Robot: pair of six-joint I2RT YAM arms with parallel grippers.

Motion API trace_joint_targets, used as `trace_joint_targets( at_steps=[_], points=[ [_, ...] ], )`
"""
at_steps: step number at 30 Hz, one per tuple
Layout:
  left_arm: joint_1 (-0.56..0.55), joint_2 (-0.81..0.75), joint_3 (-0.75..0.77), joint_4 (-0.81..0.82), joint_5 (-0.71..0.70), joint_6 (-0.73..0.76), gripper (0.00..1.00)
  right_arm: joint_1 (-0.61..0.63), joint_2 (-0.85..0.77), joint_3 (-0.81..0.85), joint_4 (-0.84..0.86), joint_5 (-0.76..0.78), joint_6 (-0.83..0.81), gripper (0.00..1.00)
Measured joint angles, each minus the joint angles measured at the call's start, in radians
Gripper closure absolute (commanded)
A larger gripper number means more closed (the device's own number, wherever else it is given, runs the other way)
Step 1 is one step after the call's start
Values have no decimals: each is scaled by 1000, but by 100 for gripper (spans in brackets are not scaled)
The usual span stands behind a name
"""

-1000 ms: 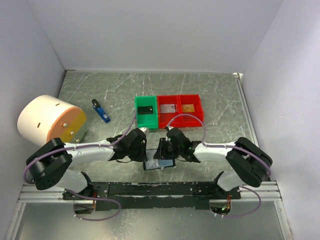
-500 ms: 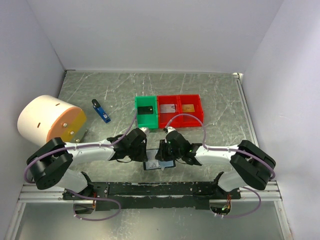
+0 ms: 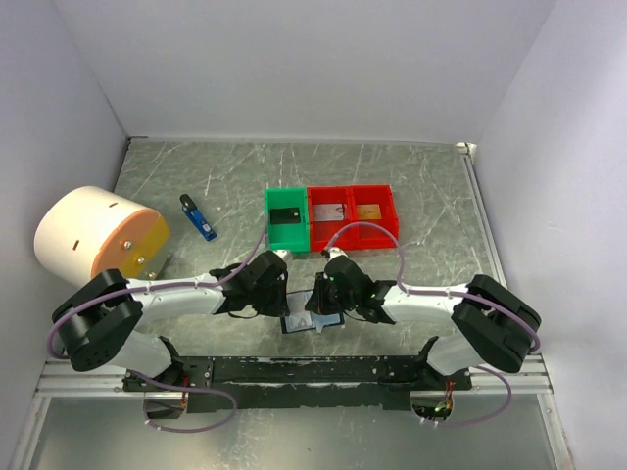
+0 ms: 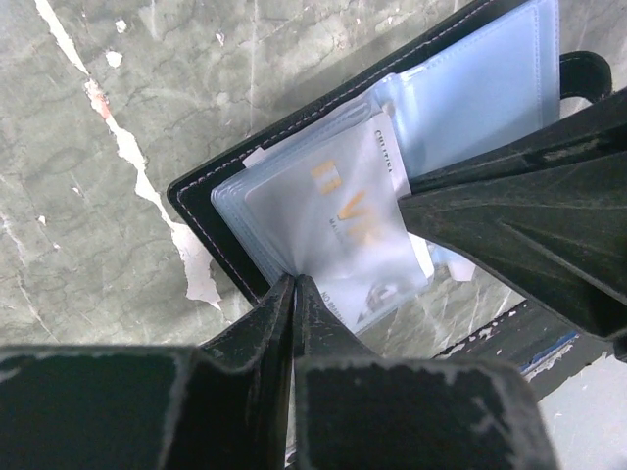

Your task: Take the credit cards out of the card holder

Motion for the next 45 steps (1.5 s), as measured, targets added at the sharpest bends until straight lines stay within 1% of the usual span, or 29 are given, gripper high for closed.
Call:
trace_joint_targets(
  at_steps=[11,18,22,26,30,33,36,41,43,44,45],
  points=[
    [-2,-3,0,-3,-6,0,87,3,-42,-3,-23,13,3,100],
    [-6,-6,0,-4,-14,-1,84,-8,-75,-19,-27,11,7,100],
    [-8,-10,0,-8,-19,0,80,-17,-102,-28,-26,7,10,100],
    [-8,-11,-3,-8,-21,0,77,-20,-109,-30,-23,-10,14,88],
    [-8,-11,-5,-5,-21,-1,77,-21,-80,-30,-23,-19,22,83],
    [-8,-11,-9,2,-20,-1,79,-27,-38,-30,-26,-27,31,76],
    [-8,-15,-14,9,-20,-2,80,-34,-25,-29,-14,-45,42,74],
    [-8,-18,-21,20,-18,-5,82,-39,6,-28,41,-99,47,68],
    [-8,-18,-21,21,-16,-5,81,-43,22,-26,67,-124,47,67],
    [-8,-18,-21,20,-16,-5,80,-46,29,-23,75,-134,47,67],
    [-8,-18,-21,19,-16,-5,76,-48,36,-20,80,-142,47,68]
  ],
)
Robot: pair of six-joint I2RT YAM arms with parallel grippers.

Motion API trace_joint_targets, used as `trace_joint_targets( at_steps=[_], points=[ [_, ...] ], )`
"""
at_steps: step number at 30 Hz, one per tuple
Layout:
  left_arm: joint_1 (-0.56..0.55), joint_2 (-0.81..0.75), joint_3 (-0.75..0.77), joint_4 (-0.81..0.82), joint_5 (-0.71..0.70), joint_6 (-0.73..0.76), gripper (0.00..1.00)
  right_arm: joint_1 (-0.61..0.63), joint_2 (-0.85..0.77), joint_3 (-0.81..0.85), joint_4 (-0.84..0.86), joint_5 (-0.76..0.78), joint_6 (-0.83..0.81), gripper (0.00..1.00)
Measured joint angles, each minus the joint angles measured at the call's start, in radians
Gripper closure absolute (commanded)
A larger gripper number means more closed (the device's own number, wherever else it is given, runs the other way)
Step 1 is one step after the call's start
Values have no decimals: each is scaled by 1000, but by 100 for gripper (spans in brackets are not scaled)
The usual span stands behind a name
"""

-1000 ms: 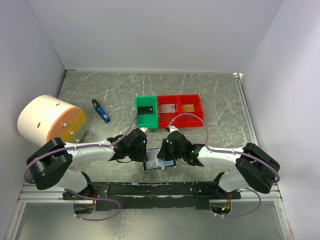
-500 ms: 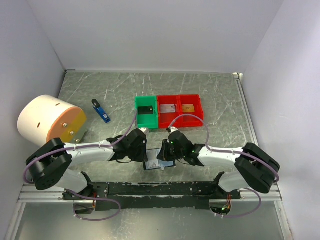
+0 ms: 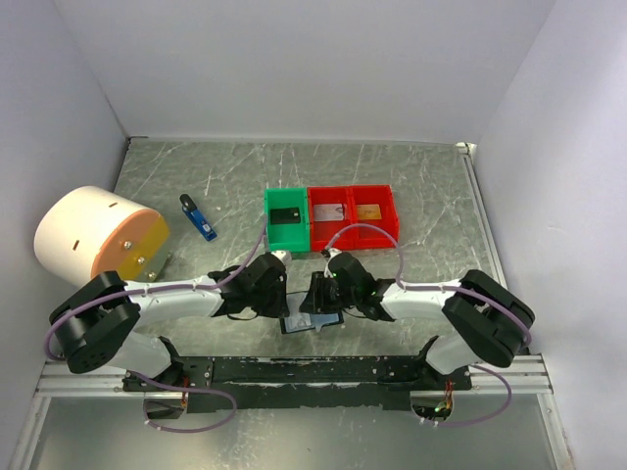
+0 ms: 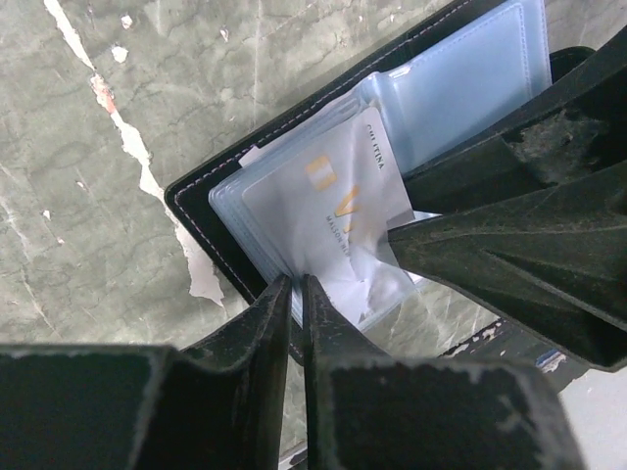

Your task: Take the credit cards out of the card holder

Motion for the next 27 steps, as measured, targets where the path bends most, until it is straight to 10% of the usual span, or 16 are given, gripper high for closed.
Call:
trace_joint_targets(
  at_steps=[5,27],
  points=[
    [0,0,0,-1,2,2,63,1,8,10,-23,32,-3,99],
    [-6,10,2,7,-2,4,67,-23,-101,-35,-38,51,1,100]
  ],
)
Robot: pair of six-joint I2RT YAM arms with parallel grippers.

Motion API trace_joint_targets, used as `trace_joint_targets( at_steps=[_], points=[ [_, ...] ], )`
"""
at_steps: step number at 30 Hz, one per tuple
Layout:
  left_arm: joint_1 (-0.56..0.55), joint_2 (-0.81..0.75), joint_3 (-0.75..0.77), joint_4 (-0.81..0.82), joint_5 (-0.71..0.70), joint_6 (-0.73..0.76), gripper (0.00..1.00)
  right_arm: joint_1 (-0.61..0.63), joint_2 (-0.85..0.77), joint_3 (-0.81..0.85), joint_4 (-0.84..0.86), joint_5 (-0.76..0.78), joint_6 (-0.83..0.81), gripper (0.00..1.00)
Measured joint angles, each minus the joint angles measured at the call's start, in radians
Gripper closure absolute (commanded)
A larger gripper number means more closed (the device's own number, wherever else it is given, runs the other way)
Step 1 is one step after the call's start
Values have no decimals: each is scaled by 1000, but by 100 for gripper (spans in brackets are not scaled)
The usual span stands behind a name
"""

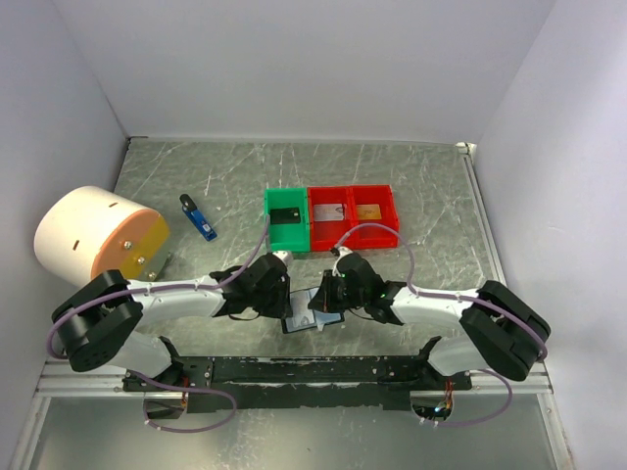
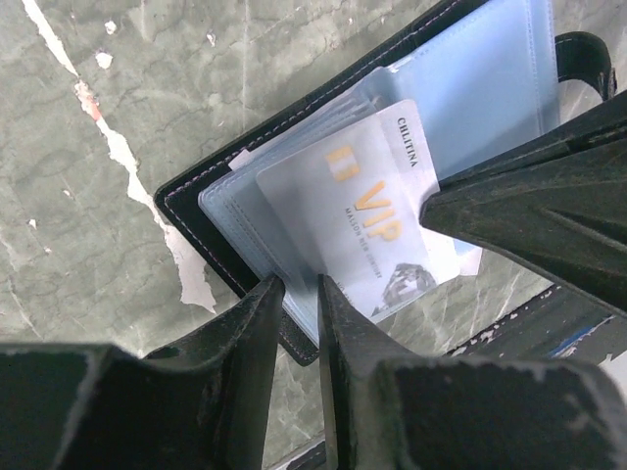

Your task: Take the credit cards out of the card holder

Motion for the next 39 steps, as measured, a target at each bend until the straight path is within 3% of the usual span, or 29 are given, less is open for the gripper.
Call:
trace_joint_targets(
  at_steps=[9,15,18,27,39],
  points=[
    [-1,19,11,9,0,0,70,-34,-2,-16,1,-47,-4,99],
    [-2,25,18,6,0,0,72,-43,48,-14,15,-69,-2,84],
    [-2,27,21,3,0,0,72,-45,65,-14,30,-80,3,83],
    [-3,32,32,-13,-1,3,74,-61,92,-14,66,-108,19,100],
    [-14,26,37,-29,-32,3,76,-79,27,-27,23,-85,16,100]
  ],
)
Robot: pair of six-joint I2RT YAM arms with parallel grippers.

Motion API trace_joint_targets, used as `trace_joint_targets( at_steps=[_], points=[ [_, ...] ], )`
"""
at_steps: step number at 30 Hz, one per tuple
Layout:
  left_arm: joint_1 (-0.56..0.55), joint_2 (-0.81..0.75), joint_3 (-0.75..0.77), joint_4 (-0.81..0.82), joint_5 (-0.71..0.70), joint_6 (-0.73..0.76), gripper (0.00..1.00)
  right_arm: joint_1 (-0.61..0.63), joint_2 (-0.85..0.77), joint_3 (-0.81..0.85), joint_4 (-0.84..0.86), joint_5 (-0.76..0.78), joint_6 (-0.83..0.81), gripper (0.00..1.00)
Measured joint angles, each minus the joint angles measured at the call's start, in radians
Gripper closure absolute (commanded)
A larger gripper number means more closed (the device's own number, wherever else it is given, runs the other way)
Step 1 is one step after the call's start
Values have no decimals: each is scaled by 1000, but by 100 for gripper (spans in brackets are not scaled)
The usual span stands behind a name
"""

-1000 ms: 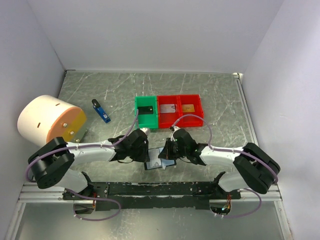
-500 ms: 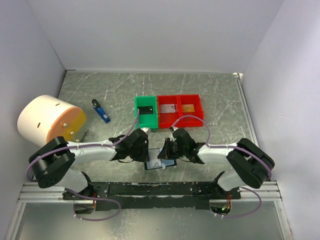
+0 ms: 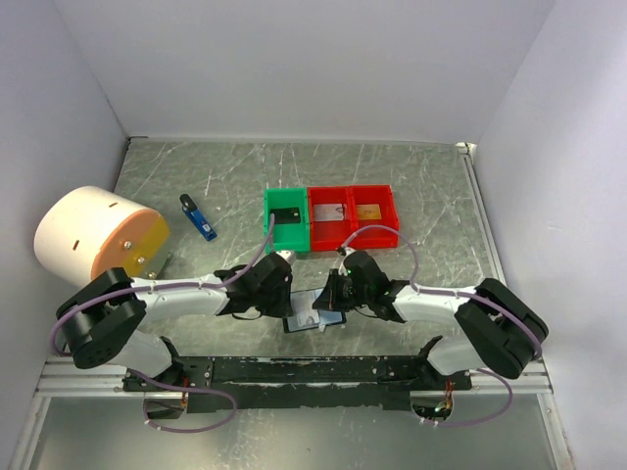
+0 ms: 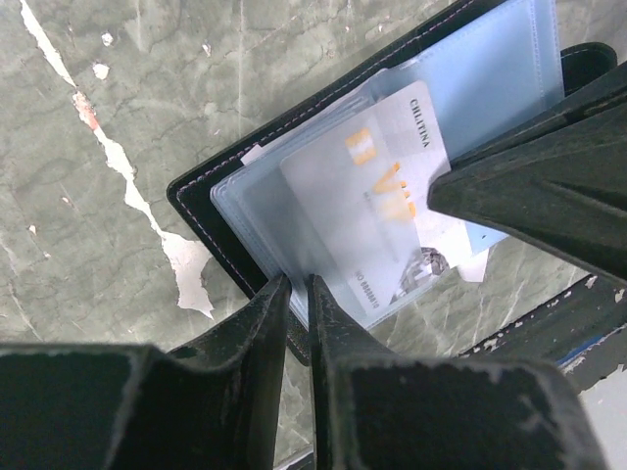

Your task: Take the credit cards out of the card holder

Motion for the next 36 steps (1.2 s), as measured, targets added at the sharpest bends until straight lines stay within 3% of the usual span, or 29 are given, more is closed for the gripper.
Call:
trace_joint_targets(
  at_steps=[7,16,22,36],
  points=[
    [0,0,0,1,-6,-7,71,-25,-20,-16,-12,-11,-8,100],
    [-1,-86,2,-81,-56,-7,45,-35,-18,-26,3,-30,-9,100],
    [-1,-140,23,-16,-34,-15,47,-37,-17,-30,10,-33,-4,100],
    [-5,16,-13,174,45,-116,55,-65,-45,-75,51,-50,4,100]
  ],
)
